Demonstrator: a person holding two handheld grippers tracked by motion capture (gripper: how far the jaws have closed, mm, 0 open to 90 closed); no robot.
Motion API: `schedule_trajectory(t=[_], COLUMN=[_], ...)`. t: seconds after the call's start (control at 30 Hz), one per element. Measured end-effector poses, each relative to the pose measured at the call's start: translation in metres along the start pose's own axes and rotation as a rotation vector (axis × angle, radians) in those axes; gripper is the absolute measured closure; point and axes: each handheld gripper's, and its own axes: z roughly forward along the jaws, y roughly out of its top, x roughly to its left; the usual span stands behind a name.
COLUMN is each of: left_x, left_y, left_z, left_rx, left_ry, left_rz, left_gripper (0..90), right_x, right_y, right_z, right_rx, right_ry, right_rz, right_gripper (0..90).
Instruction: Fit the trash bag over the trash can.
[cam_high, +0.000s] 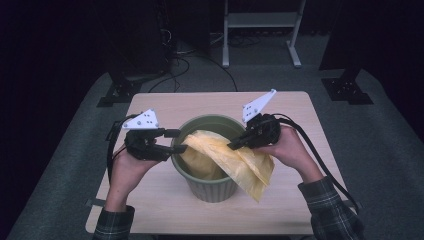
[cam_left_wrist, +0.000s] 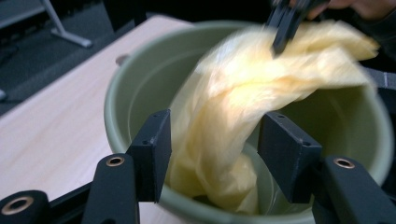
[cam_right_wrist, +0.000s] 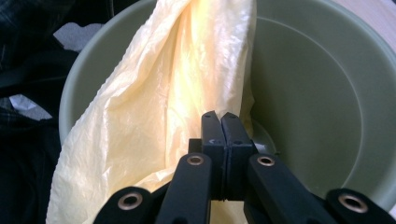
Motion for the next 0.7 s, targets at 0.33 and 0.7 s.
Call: schedule_trajectory(t=[0.33,0.7], left_x=[-0.012,-0.012], left_y=[0.019,0.013], left_z=[0.037,0.045], left_rx=[0.055,0.076], left_ry=[-0.129,-0.105], left_rz=[0.076,0.047], left_gripper=[49.3,83.5], right_x=[0.002,-0.006], right_y=[0.019,0.036], right_z=[0.006,0.002], right_rx=[-0.028,-0.155], right_ry=[0.006,-0.013], right_rz=[-0.035,-0.025], right_gripper=[89.8,65.4])
